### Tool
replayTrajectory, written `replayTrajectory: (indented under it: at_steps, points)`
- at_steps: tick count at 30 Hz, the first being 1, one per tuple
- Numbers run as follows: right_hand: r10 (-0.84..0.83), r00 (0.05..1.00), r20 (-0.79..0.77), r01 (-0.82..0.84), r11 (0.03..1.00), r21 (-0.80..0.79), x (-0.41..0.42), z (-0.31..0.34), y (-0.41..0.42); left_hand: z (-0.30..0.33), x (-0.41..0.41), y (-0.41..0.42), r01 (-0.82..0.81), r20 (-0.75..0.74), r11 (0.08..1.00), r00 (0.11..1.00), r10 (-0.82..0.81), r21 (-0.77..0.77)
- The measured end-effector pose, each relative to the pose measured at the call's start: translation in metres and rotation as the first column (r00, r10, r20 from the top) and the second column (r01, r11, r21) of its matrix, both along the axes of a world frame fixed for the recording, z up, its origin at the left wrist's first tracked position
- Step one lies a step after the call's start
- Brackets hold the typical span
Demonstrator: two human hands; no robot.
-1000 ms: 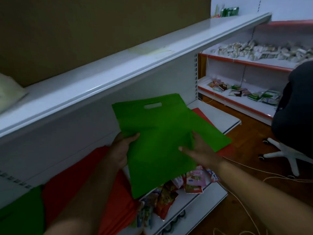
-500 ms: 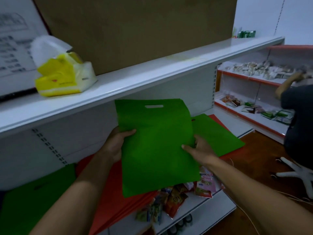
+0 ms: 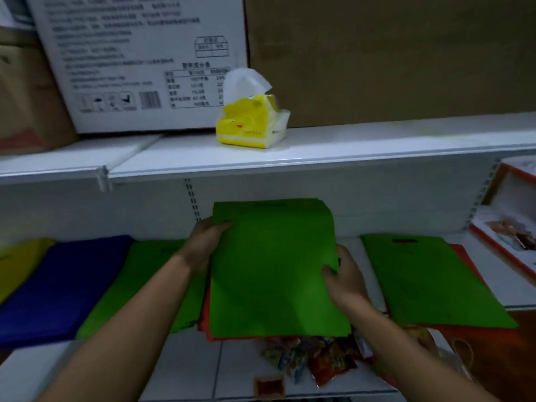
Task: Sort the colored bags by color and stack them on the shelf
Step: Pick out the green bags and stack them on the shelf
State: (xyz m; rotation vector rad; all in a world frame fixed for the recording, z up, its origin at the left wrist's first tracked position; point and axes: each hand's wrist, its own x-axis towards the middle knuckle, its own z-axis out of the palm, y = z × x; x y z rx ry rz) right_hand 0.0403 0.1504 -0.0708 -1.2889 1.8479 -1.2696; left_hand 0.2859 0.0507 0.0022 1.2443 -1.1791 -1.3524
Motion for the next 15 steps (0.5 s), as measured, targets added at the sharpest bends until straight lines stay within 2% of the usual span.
replayTrajectory:
  at_steps: [7,15]
  points:
    - [0.161,0.987,0.01,-0.161,0.987,-0.026,0.058,0.001,-0.005,0.001,0.067,0.028,-0.21,0.122,0.974,0.968,0.219,-0.08]
    - [0.298,0.955,-0.015,-0.298,0.952,-0.069,0.176,-0.011,-0.052,-0.02,0.194,-0.007,-0.261,0.173,0.96,0.946,0.275,-0.101]
